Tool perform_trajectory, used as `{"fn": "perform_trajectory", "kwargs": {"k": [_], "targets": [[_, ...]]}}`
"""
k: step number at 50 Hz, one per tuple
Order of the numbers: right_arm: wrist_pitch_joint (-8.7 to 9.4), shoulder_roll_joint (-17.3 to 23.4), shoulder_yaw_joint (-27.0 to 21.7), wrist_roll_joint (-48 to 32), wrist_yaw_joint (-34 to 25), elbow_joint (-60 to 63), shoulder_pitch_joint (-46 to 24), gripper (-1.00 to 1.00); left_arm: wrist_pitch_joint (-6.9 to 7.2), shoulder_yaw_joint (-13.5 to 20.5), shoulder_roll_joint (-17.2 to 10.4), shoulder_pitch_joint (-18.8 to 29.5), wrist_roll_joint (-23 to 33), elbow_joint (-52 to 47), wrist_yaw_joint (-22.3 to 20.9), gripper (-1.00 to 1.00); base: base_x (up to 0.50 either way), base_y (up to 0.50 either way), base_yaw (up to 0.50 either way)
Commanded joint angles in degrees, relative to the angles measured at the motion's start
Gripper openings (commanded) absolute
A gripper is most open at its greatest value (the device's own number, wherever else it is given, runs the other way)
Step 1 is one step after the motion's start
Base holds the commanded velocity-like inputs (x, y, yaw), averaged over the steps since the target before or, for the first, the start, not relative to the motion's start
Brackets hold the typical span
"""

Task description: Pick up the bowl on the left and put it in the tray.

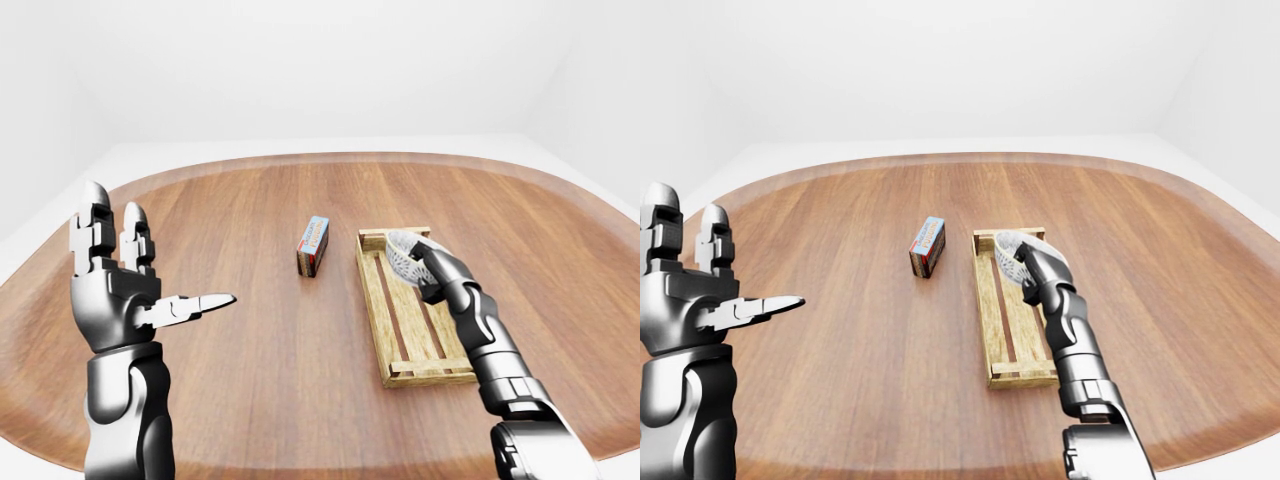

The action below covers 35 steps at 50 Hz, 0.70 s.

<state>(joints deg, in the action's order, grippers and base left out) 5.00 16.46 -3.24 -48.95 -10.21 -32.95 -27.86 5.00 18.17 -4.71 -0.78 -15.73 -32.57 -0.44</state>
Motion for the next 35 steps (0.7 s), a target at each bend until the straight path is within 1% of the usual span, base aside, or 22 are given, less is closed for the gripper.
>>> {"fn": "perform_trajectory", "kwargs": {"k": [1, 4, 8, 11, 13, 23, 35], "targets": [[0.00, -0.7, 0.5, -1.1, 3.2, -3.3, -0.5, -1.00, 0.00, 0.2, -0.3, 0.5, -0.3, -0.8, 0.4, 1.00, 0.00, 0.00, 0.00], [0.00, -0.7, 0.8, -1.7, 3.4, -3.7, -0.5, -1.00, 0.00, 0.0, 0.0, 0.0, 0.1, 0.2, 0.0, 1.00, 0.00, 0.00, 0.00], [0.00, -0.6, 1.0, -2.5, 3.6, -4.0, -0.6, -1.00, 0.00, 0.4, -0.4, 0.5, -0.6, -1.4, 0.5, 1.00, 0.00, 0.00, 0.00], [0.00, -0.7, 1.0, -2.7, 3.7, -4.3, -0.6, -1.00, 0.00, 0.1, 0.0, -0.1, -0.1, -0.3, 0.0, 1.00, 0.00, 0.00, 0.00], [0.00, -0.8, 1.1, -2.8, 4.0, -4.6, -0.6, -1.00, 0.00, 0.5, -0.4, 0.5, -0.6, -1.4, 0.5, 1.00, 0.00, 0.00, 0.00], [0.00, -1.4, 2.3, -4.4, 5.7, -9.3, -2.1, -1.00, 0.00, 0.6, -0.4, 0.5, -0.7, -1.6, 0.4, 1.00, 0.00, 0.00, 0.00], [0.00, -2.1, 3.1, -3.8, 7.9, -14.4, -3.6, -1.00, 0.00, 0.6, -0.4, 0.6, -0.7, -1.7, 0.5, 1.00, 0.00, 0.00, 0.00]]}}
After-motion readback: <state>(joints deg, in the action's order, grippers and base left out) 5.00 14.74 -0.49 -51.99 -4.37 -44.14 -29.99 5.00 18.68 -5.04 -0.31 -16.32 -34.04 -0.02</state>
